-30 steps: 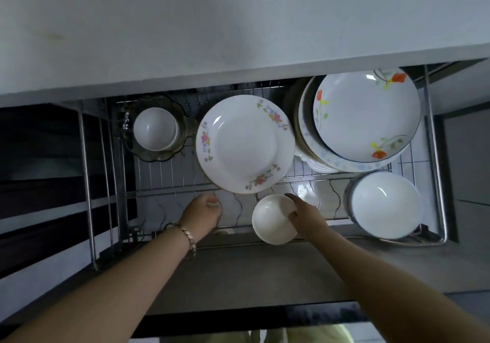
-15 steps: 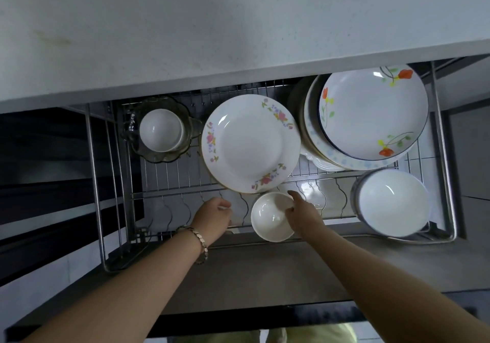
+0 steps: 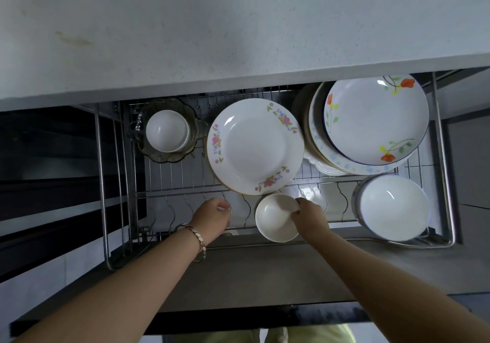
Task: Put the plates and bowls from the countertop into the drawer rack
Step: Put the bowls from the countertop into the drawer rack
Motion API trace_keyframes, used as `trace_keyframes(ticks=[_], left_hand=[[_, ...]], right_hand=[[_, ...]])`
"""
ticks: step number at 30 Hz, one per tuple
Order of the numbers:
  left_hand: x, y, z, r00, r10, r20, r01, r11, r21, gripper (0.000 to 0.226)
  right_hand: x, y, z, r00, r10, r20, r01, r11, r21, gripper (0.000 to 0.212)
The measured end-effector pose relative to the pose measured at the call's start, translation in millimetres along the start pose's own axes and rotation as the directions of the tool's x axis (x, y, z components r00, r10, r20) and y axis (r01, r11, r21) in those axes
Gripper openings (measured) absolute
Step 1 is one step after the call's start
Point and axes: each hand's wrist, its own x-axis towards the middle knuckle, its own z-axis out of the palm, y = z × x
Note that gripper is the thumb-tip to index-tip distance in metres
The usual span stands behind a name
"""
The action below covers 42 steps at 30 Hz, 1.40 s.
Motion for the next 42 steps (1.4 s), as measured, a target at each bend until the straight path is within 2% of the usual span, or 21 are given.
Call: trace_keyframes(ticks=[5,14,17,21,26,29,31,34,37,40,42], left_hand=[[0,-2,0,1.000,0.003,0.013,-0.004,1.000,0.022,0.027],[-7,0,-4,1.000,0.017,0.020,-0.019,0.998,0.065,0.029],[-17,11,-10,0.999,0.040,-0.001,-0.040,0.998,0.053,0.025],[-42,45,-33,0.980,0.187,-0.066,-0.183,0.981,0.056,0.029],[-78,109,-95,0.883,0.364,-0.296,-0.421,0.894,-0.157,0.021],[-89,144,-140,0.824,0.397,-0.405,-0.502,0.842,-0.197,0.019],[-87,165,-172,0.810,0.374,-0.451,-0.517,0.819,-0.248,0.024],[-75,193,-212,0.824,0.355,-0.441,-0.515,0.793,-0.324,0.024],[-56,211,-240,0.828,0.362,-0.429,-0.525,0.769,-0.365,0.016],[-40,217,-256,0.840,0.363,-0.404,-0.520,0.754,-0.403,0.018],[-33,218,-263,0.844,0.366,-0.393,-0.516,0.756,-0.403,0.019]], right_hand=[[-4,0,2,0.999,0.016,-0.032,-0.017,0.999,-0.040,0.033],[-10,-8,-7,0.996,0.071,0.046,-0.067,0.994,-0.083,0.040],[-23,-19,-23,0.997,0.062,0.054,-0.052,0.986,-0.159,0.043],[-50,-55,-64,0.991,-0.097,0.092,0.119,0.955,-0.272,0.041],[-89,-139,-136,0.908,-0.391,0.148,0.418,0.852,-0.315,0.039],[-103,-193,-170,0.861,-0.493,0.128,0.509,0.834,-0.213,0.034],[-103,-232,-186,0.843,-0.533,0.068,0.537,0.838,-0.096,0.034],[-97,-297,-205,0.871,-0.488,-0.053,0.484,0.837,0.256,0.045],[-81,-359,-221,0.923,-0.366,-0.120,0.357,0.700,0.619,0.061],[-60,-399,-228,0.948,-0.301,-0.106,0.254,0.509,0.822,0.042],[-46,-411,-225,0.949,-0.284,-0.139,0.260,0.448,0.855,0.038]])
